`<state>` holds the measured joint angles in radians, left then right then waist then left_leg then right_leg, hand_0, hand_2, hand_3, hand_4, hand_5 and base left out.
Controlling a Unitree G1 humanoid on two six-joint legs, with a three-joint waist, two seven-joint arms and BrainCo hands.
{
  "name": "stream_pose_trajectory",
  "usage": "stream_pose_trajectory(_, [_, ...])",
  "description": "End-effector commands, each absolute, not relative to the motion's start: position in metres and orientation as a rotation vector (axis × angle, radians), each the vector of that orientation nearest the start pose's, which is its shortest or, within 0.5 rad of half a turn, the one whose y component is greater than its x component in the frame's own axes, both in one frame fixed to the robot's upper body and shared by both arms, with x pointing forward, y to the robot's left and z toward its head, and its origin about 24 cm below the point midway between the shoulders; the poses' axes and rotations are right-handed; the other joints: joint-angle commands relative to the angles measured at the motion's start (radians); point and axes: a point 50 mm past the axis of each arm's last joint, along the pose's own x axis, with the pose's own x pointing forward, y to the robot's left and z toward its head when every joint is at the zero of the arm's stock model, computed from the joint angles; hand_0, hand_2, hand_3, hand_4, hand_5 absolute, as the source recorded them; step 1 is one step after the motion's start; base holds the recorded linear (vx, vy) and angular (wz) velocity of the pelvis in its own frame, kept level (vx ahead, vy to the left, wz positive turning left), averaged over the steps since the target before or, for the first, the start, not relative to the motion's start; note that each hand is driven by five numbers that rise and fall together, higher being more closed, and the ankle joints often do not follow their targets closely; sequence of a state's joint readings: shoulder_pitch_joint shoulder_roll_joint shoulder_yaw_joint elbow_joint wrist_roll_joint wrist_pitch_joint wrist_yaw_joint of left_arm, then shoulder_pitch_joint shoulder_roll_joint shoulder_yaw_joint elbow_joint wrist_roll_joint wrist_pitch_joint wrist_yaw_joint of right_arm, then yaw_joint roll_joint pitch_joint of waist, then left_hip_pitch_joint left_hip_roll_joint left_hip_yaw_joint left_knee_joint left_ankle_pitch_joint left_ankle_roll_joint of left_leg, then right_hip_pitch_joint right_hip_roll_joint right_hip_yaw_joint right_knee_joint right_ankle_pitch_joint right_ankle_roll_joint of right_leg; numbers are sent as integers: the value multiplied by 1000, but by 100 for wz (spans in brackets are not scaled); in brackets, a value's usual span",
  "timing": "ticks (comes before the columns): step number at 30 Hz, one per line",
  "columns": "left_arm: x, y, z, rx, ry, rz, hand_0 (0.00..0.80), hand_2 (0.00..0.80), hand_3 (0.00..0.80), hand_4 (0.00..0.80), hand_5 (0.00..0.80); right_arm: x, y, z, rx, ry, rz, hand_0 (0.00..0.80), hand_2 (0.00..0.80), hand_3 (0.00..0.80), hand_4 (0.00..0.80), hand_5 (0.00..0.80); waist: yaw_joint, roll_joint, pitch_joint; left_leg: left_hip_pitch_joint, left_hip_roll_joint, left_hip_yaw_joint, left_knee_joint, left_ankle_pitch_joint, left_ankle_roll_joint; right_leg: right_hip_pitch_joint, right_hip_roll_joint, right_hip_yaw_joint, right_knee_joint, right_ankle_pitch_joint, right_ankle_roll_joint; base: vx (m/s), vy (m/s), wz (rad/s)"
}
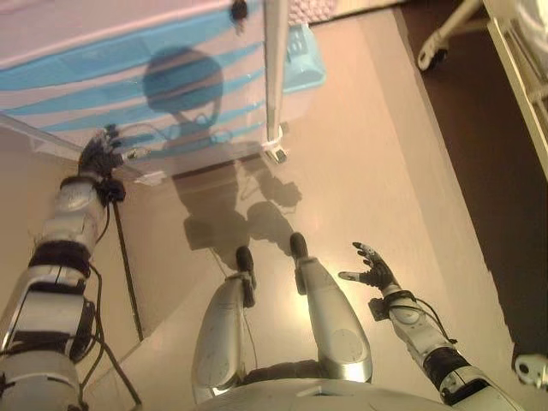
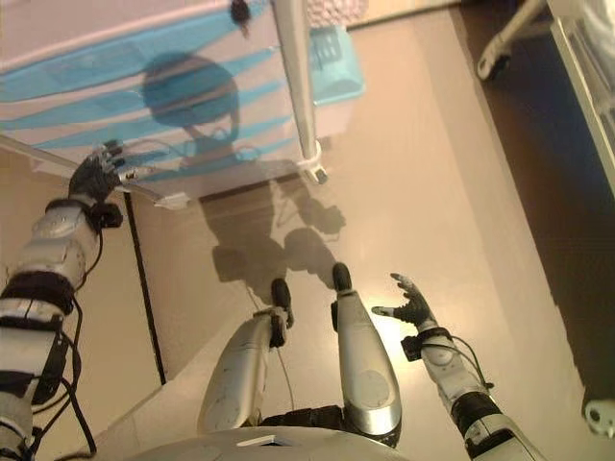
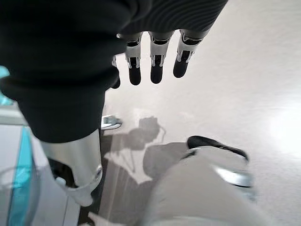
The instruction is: Open the drawer and pick up the medicine
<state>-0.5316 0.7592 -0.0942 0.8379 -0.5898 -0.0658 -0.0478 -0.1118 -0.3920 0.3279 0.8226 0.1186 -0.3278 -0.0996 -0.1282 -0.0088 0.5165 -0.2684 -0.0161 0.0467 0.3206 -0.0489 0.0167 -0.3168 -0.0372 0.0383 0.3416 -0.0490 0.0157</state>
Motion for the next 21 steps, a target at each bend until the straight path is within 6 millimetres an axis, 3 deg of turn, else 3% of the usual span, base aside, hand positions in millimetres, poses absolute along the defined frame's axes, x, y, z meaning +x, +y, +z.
stream_pose_trajectory(1, [284,350,42,45,220,322,0,0,0,0,0,185,-238,-94,-397,533,58,0,0,0,0,0,37,23,-175,95,-66,-4,-100,-57,37,103,-16,-38,-117,5,25,87,-44,34])
stream_pose_trajectory(5, [236,327,-32,-43,417,305,0,0,0,0,0,163,-237,-111,-411,636,76,0,0,0,0,0,70,24,-256,184,-61,-38,-191,-30,19,209,-18,-67,-209,23,32,70,-53,26])
stream_pose_trajectory(9, [189,295,-87,-121,599,266,0,0,0,0,0,147,-234,-124,-412,724,93,0,0,0,0,0,100,21,-329,248,-53,-62,-261,-8,7,281,-13,-96,-267,35,32,61,-52,26])
stream_pose_trajectory(11, [171,277,-106,-158,675,249,0,0,0,0,0,143,-235,-127,-410,756,97,0,0,0,0,0,113,17,-354,280,-50,-72,-296,3,1,315,-9,-109,-297,42,34,15,-42,25])
stream_pose_trajectory(15, [132,261,-134,-249,827,283,0,0,0,0,0,138,-231,-134,-380,812,99,0,0,0,0,0,136,1,-390,326,-38,-70,-363,28,-11,370,-3,-143,-362,61,36,-5,-54,22])
stream_pose_trajectory(21, [95,229,-158,-187,1048,122,0,0,0,0,0,132,-218,-144,-324,888,114,0,0,0,0,0,152,-25,-420,348,-28,-62,-388,35,-16,400,0,-169,-379,60,38,-21,-61,15])
